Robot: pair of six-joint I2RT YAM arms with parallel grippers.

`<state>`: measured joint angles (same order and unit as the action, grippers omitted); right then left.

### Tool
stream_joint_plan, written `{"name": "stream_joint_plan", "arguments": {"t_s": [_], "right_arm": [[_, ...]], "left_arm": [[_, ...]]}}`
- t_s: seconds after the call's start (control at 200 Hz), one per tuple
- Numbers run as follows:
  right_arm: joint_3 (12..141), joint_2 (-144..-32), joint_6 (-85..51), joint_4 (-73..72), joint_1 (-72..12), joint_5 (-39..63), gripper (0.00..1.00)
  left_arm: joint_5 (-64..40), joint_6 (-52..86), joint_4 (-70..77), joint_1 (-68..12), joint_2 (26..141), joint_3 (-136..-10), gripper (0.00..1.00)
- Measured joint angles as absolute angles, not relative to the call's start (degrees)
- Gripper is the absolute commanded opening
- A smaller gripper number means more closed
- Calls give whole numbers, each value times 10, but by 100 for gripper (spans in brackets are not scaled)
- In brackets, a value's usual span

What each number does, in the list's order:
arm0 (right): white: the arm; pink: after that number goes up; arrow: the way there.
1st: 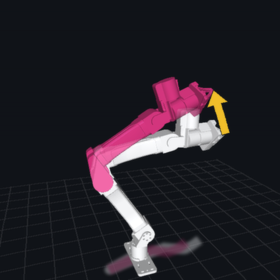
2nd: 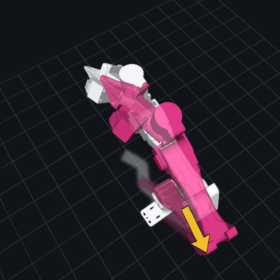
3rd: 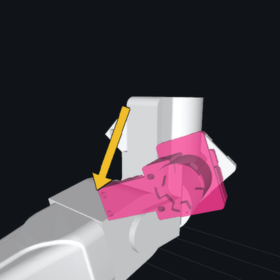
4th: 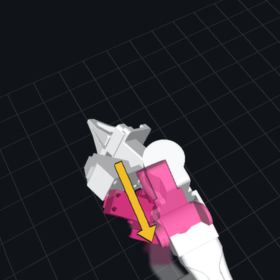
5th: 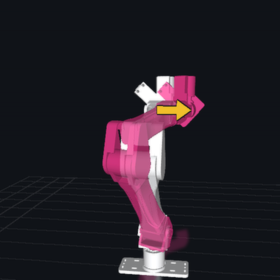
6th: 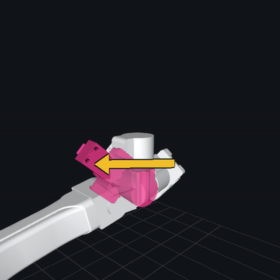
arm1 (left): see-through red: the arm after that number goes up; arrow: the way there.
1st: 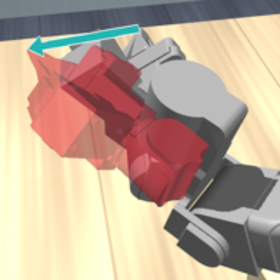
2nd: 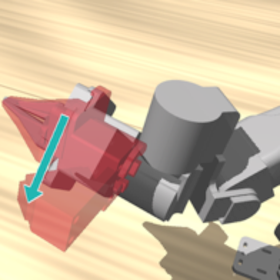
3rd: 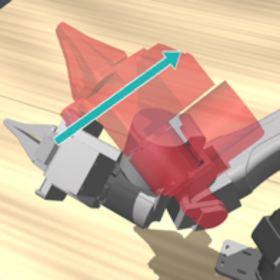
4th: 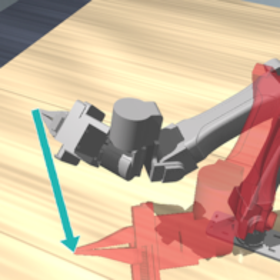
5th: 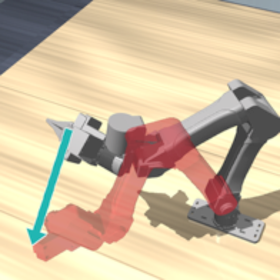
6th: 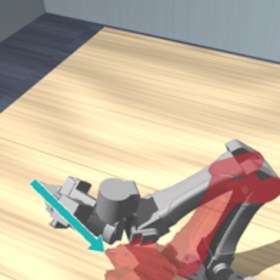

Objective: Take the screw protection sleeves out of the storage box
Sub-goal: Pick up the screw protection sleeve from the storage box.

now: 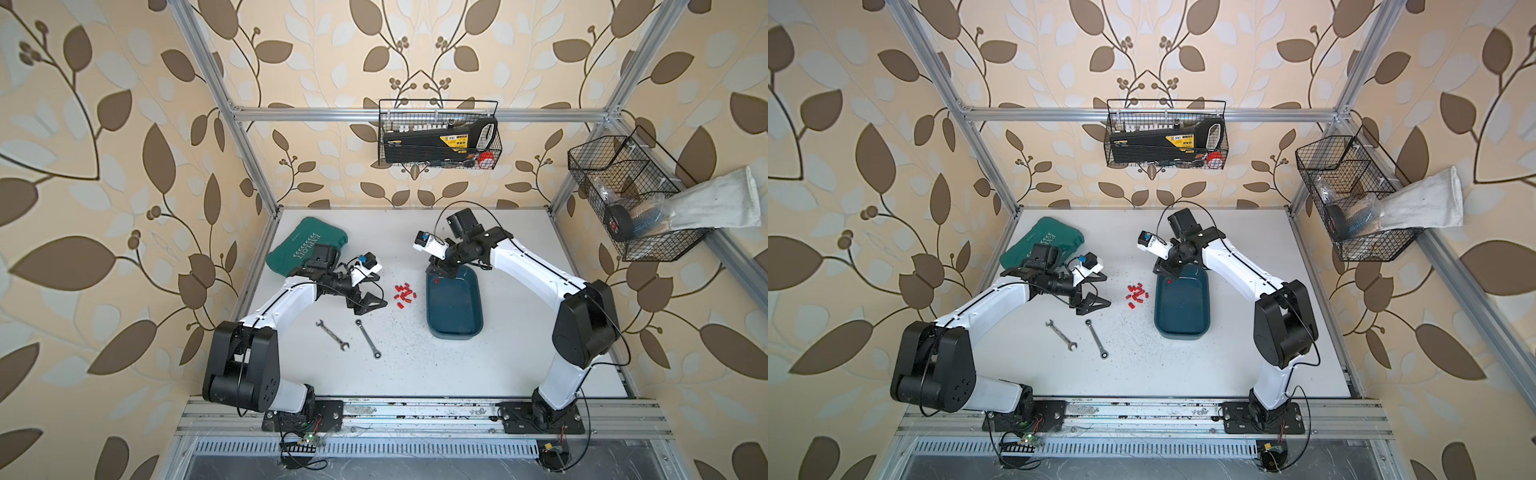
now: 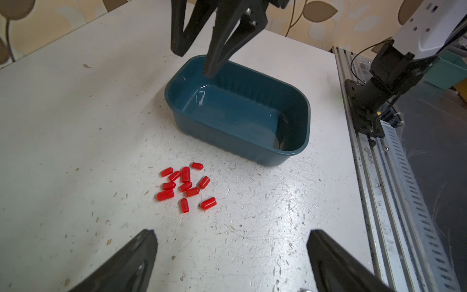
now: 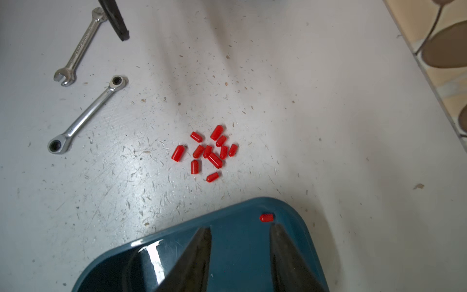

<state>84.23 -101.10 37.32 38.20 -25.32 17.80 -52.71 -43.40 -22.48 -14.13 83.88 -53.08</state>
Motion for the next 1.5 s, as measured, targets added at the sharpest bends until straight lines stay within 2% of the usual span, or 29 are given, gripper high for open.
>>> {"name": "stream_joint_plan", "arguments": {"t_s": [0.195, 0.44, 0.785, 0.925, 1.055, 1.355, 1.435, 1.5], "right_arm": [[766, -1007, 466, 357, -239, 149, 47], [765, -1079, 552, 325, -230, 141, 47], [791, -1150, 573, 295, -228, 141, 45], [801, -1162, 573, 286, -228, 141, 42], [805, -1175, 573, 286, -228, 145, 36], [807, -1178, 588, 294, -228, 143, 5], [807, -1178, 591, 296, -228, 144, 0], [807, -1177, 589, 298, -228, 144, 0]], "left_arm": [[-507, -420, -185, -179, 863, -535, 98], [-486, -406, -168, -183, 863, -535, 98], [-479, -406, -171, -183, 863, -535, 98], [-479, -406, -176, -183, 863, -535, 98], [-479, -406, -181, -183, 863, -535, 98], [-478, -406, -185, -183, 863, -535, 98], [-475, -406, -186, -183, 863, -535, 98], [-473, -406, -189, -183, 862, -535, 98]]}}
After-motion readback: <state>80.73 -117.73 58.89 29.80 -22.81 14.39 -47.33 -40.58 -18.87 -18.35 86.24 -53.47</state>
